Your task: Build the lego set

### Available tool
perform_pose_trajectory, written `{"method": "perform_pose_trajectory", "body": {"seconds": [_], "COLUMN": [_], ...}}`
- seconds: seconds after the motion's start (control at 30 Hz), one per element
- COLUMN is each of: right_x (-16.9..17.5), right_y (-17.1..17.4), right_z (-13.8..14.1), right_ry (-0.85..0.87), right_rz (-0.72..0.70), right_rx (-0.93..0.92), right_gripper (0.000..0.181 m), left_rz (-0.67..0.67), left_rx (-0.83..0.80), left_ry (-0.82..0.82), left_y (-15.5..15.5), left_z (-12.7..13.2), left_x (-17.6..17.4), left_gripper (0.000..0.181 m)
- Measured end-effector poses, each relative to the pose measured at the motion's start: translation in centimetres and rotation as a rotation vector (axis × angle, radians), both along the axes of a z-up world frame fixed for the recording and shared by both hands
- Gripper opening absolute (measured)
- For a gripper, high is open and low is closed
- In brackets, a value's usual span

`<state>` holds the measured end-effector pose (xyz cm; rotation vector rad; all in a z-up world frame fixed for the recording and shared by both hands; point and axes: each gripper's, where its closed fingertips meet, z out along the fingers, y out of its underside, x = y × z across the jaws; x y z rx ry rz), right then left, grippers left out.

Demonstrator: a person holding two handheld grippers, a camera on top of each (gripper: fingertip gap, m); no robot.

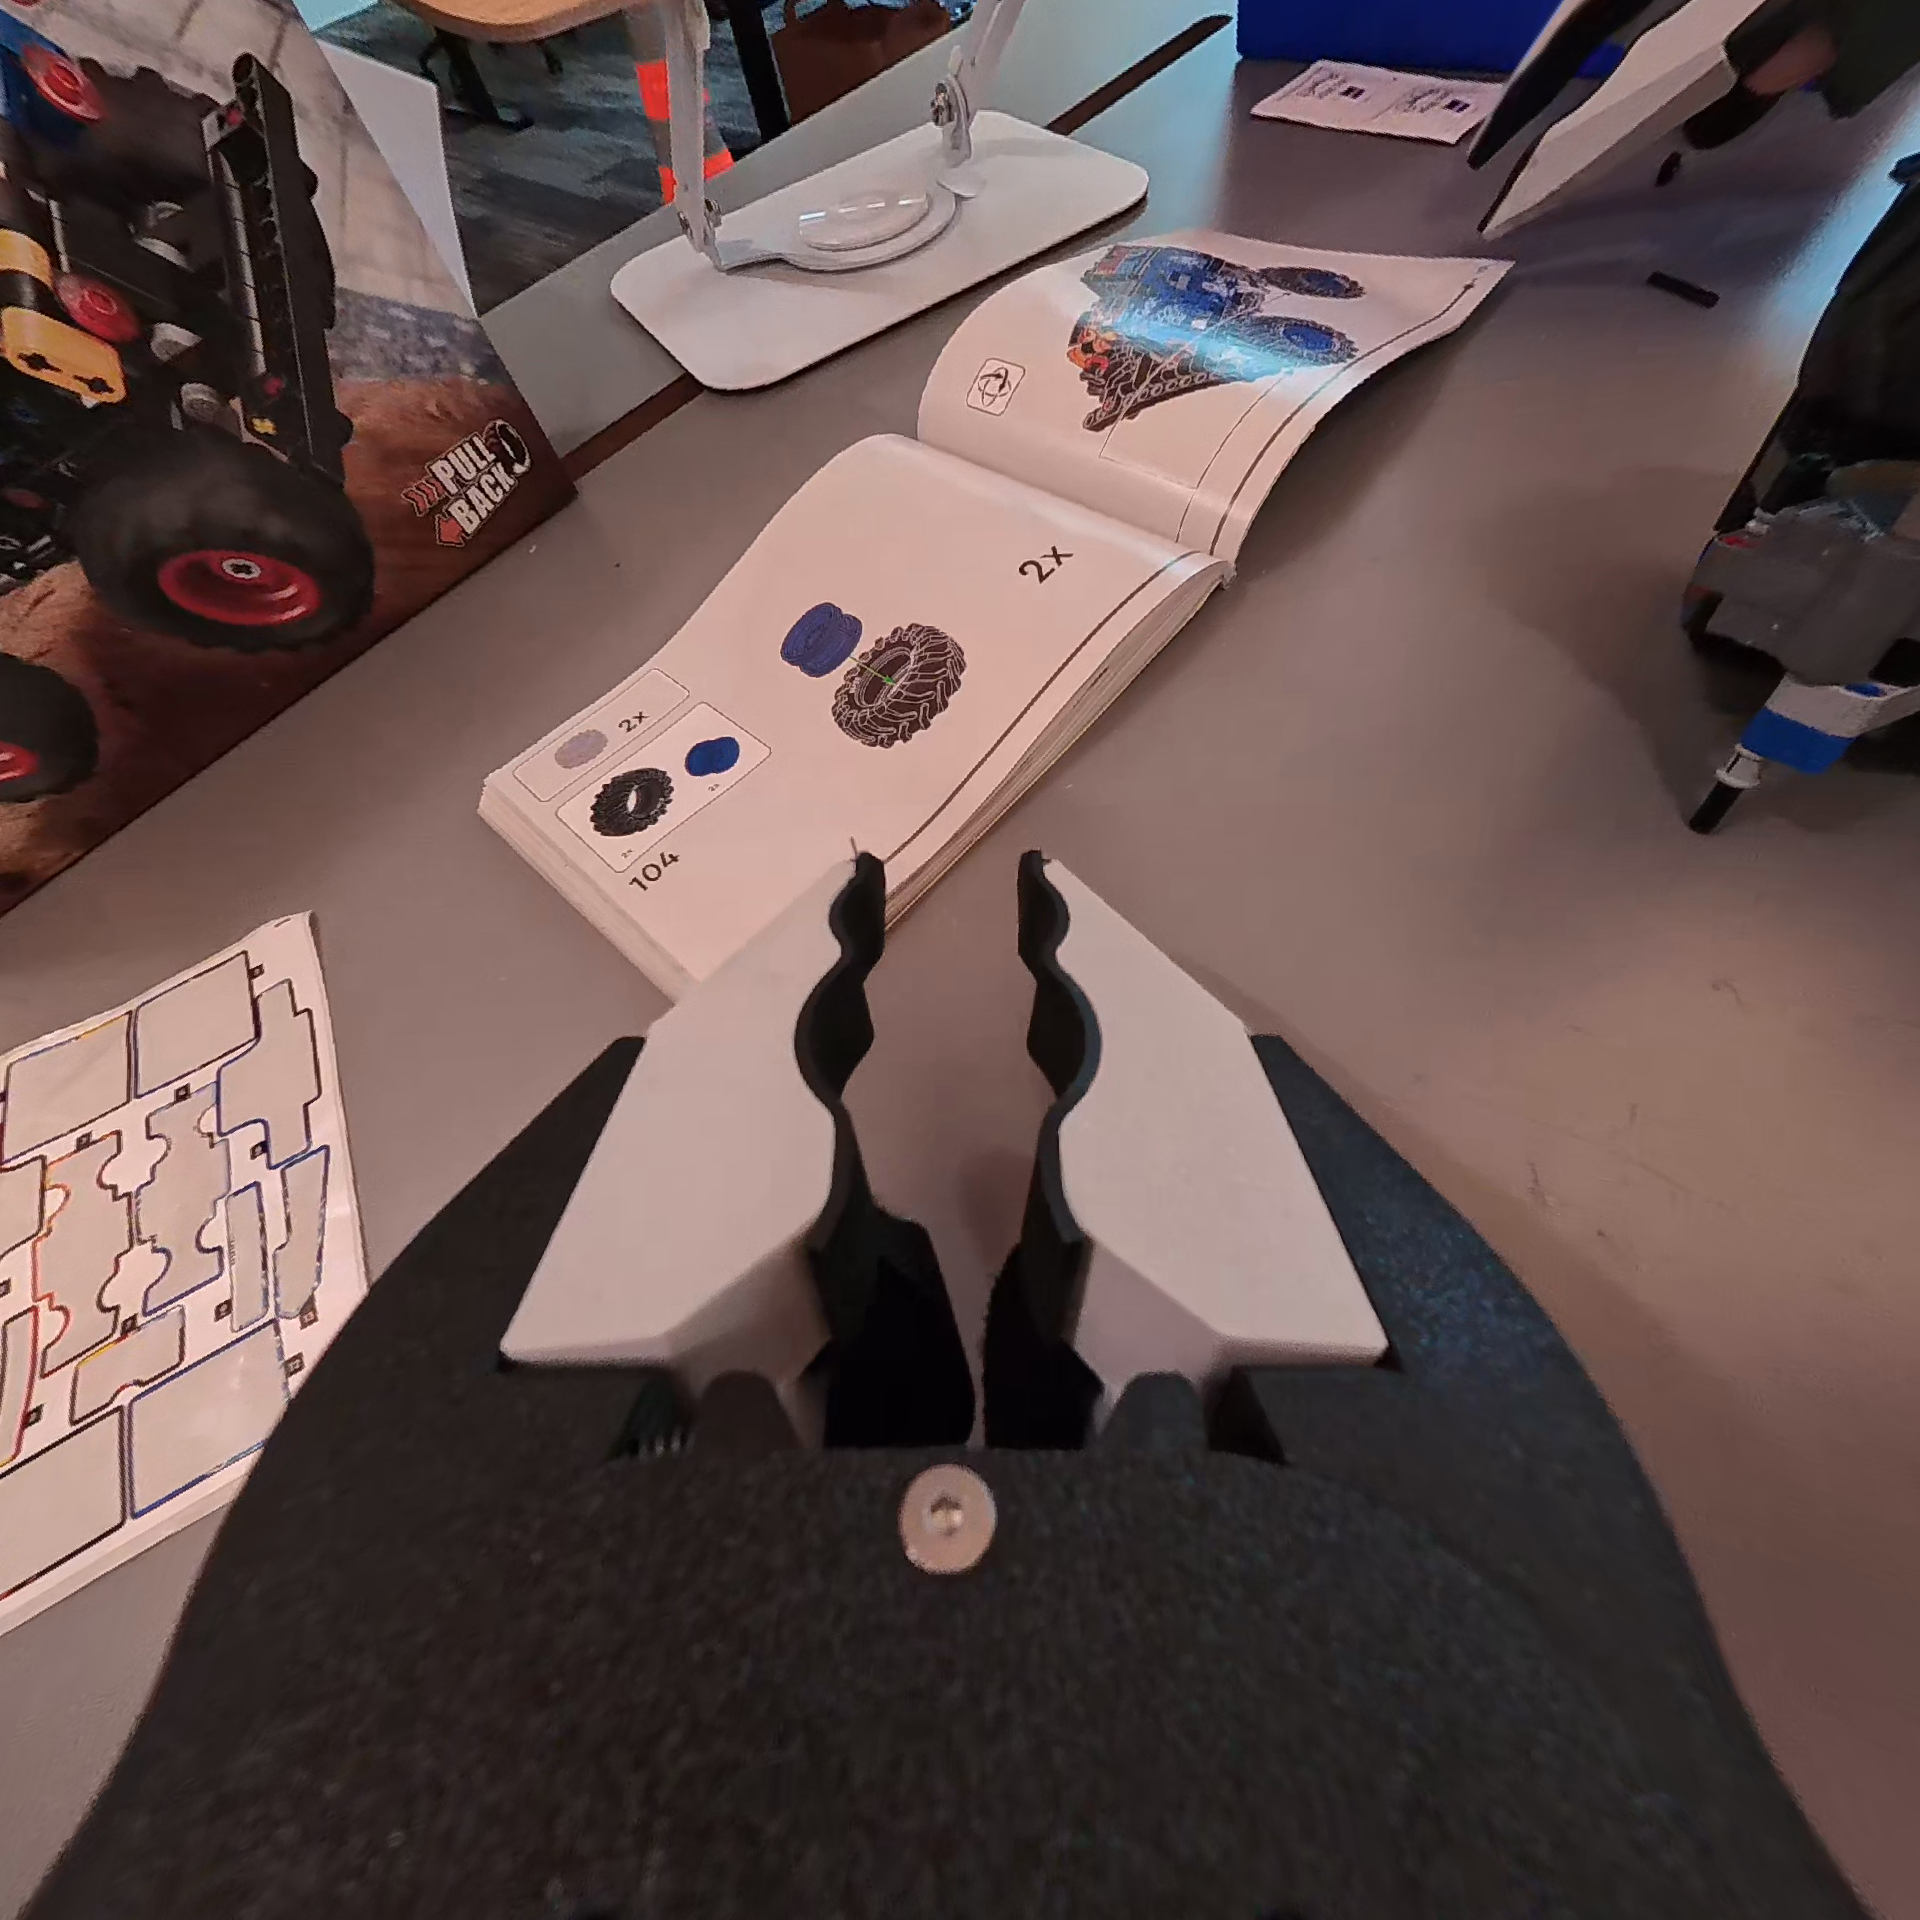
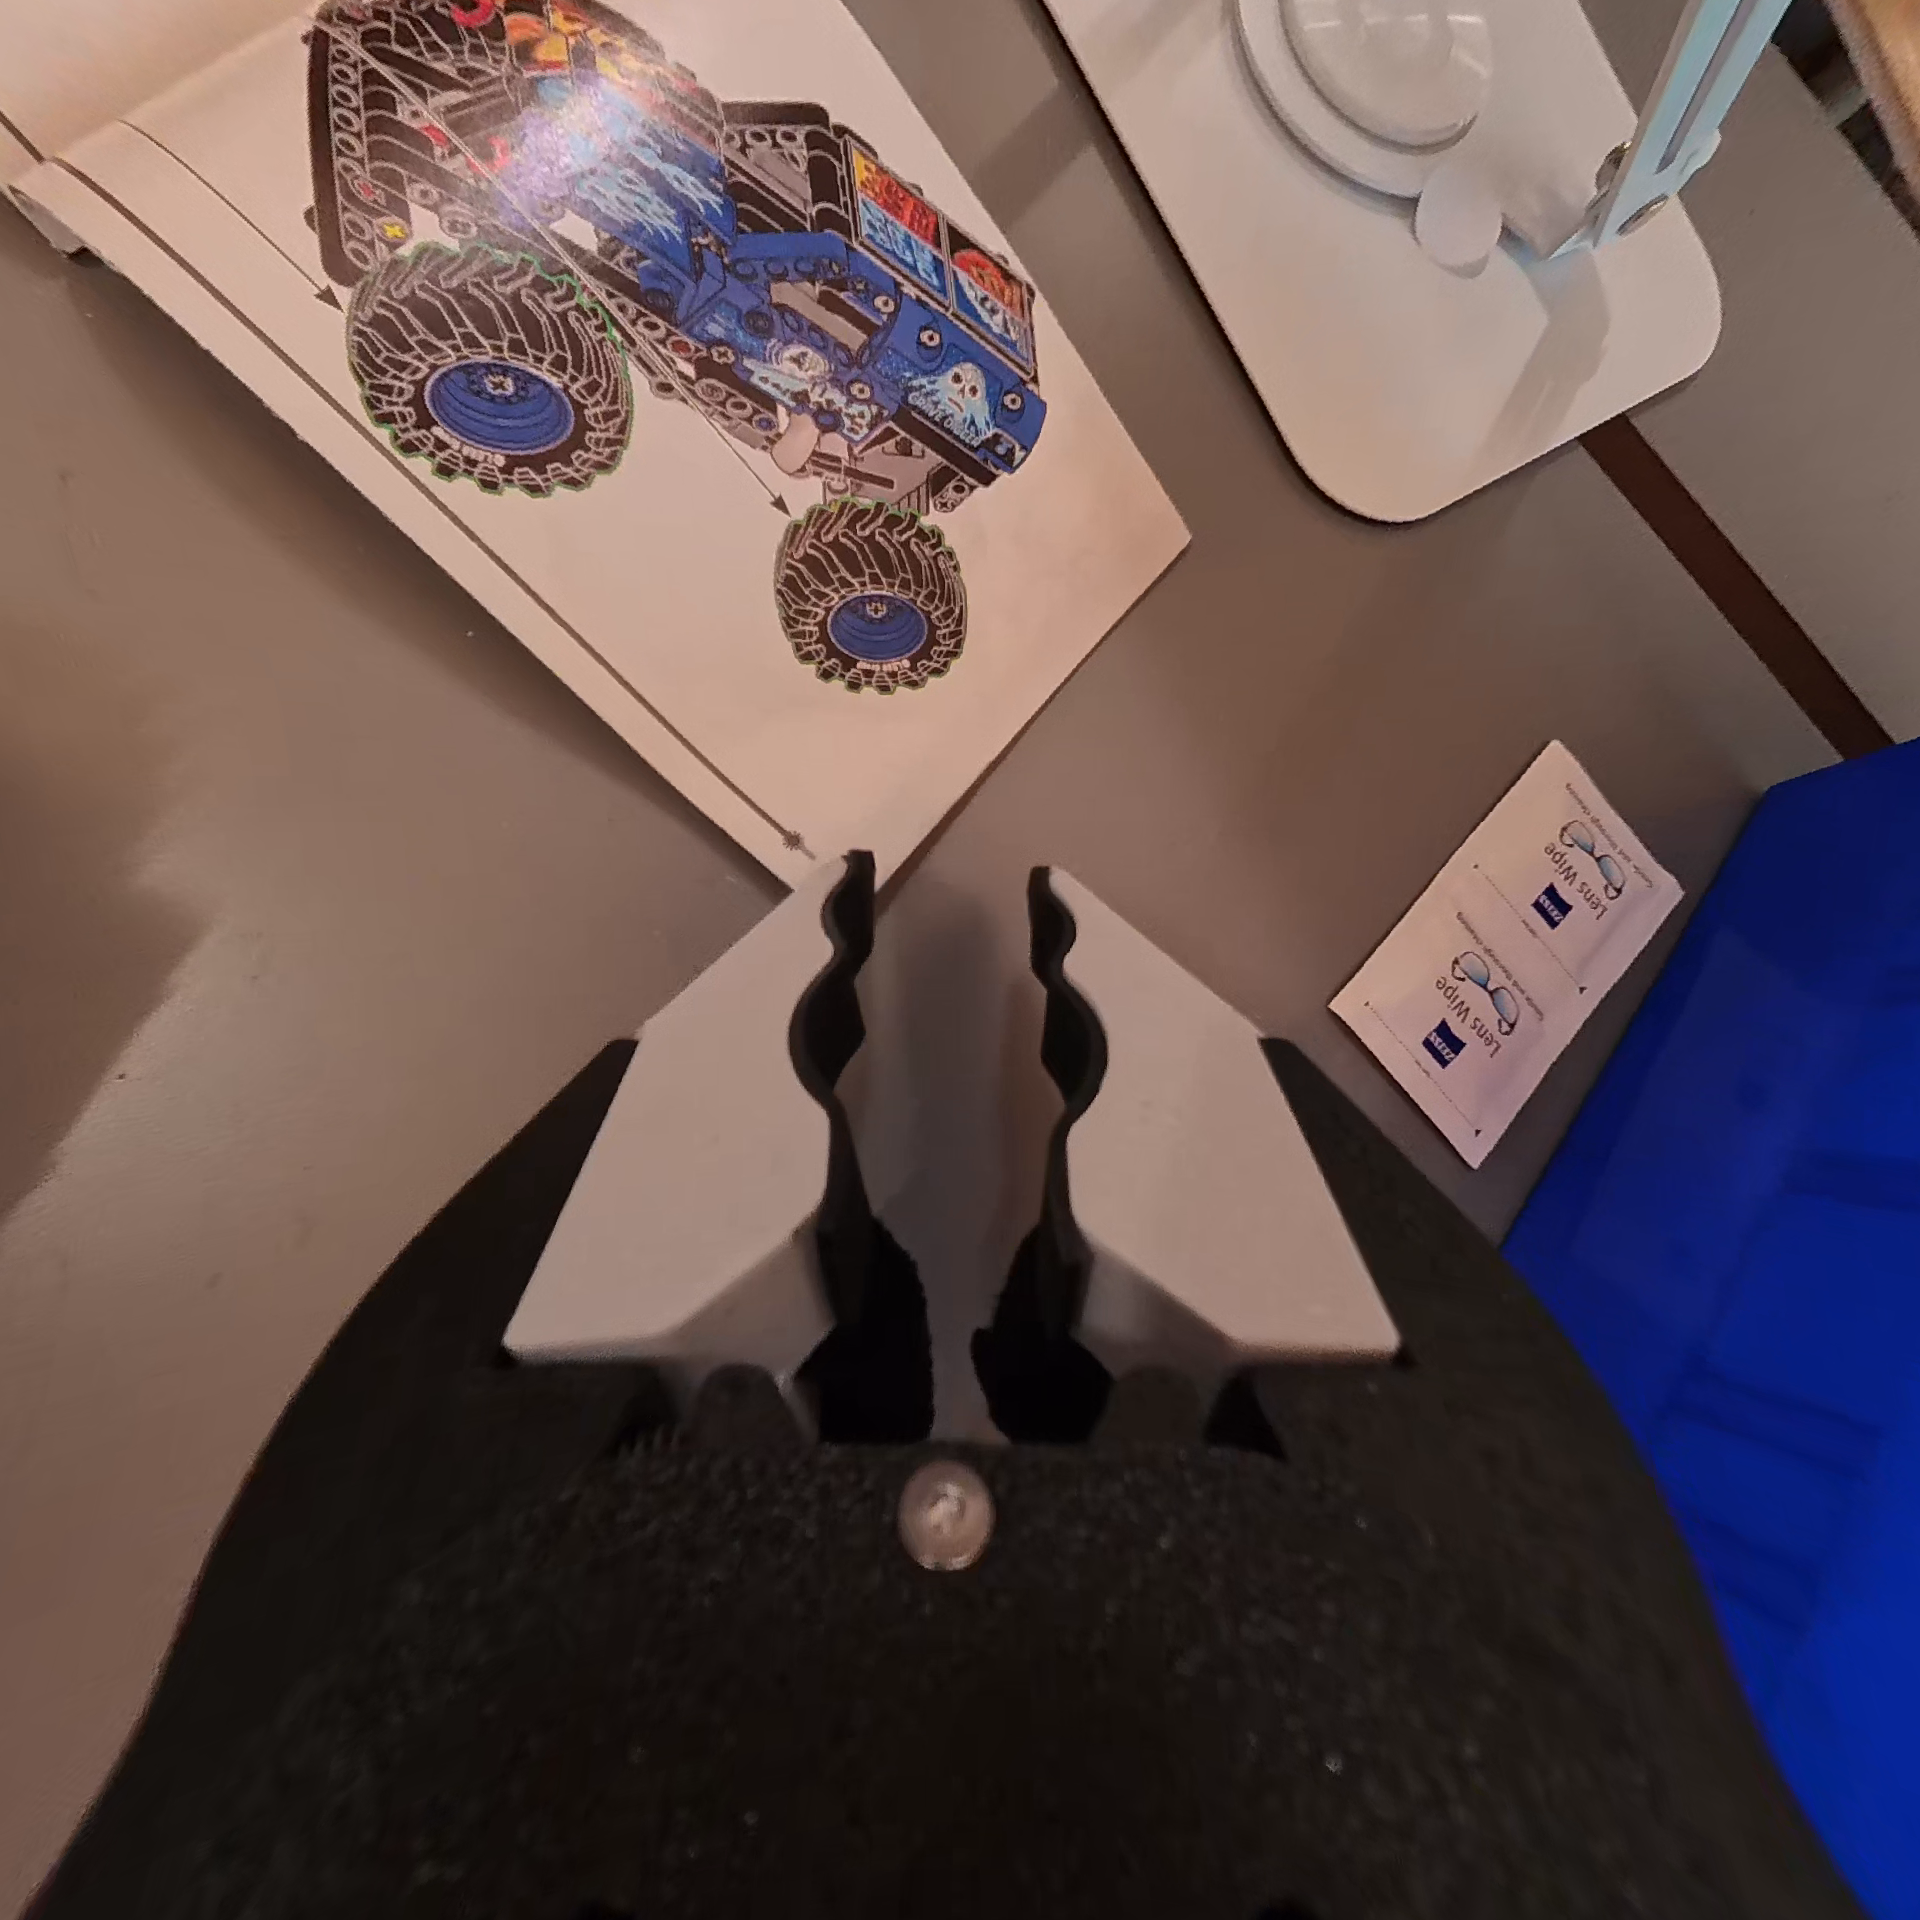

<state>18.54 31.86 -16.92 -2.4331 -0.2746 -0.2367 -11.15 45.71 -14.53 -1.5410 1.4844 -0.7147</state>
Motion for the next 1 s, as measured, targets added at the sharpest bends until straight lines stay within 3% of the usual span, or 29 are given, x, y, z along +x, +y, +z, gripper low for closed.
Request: {"method": "perform_pose_trajectory", "body": {"seconds": [0.03,0.47,0.6,0.7,0.83,0.9,1.0], "right_x": [-0.1,0.3,0.0,-1.3,-1.8,-1.8,-1.9], "right_y": [-0.1,-0.4,-0.4,-0.2,0.2,0.2,0.4], "right_z": [-0.1,-0.2,-0.1,0.9,1.8,1.6,1.5], "right_ry": [0.011,-0.034,-0.051,-0.007,-0.007,-0.031,-0.04], "right_rz": [0.005,-0.001,0.01,0.038,0.046,0.056,0.065], "right_rx": [-0.012,-0.031,-0.036,0.004,0.06,0.054,0.061], "right_gripper": [0.029,0.028,0.027,0.026,0.024,0.024,0.022], "left_rz": [-0.002,-0.022,-0.104,-0.237,-0.555,-0.596,-0.605], "left_rx": [0.003,0.03,-0.014,-0.138,-0.214,-0.158,-0.046], "left_ry": [0.004,0.027,0.019,-0.016,-0.066,0.016,0.117], "left_y": [0.0,-0.6,-2.1,-6.7,-19.1,-23.4,-27.5], "left_z": [-0.1,-0.4,0.0,2.4,7.4,7.3,6.5], "left_x": [0.0,0.1,0.3,0.8,0.8,1.0,1.4], "left_gripper": [0.024,0.022,0.024,0.036,0.051,0.069,0.077]}}
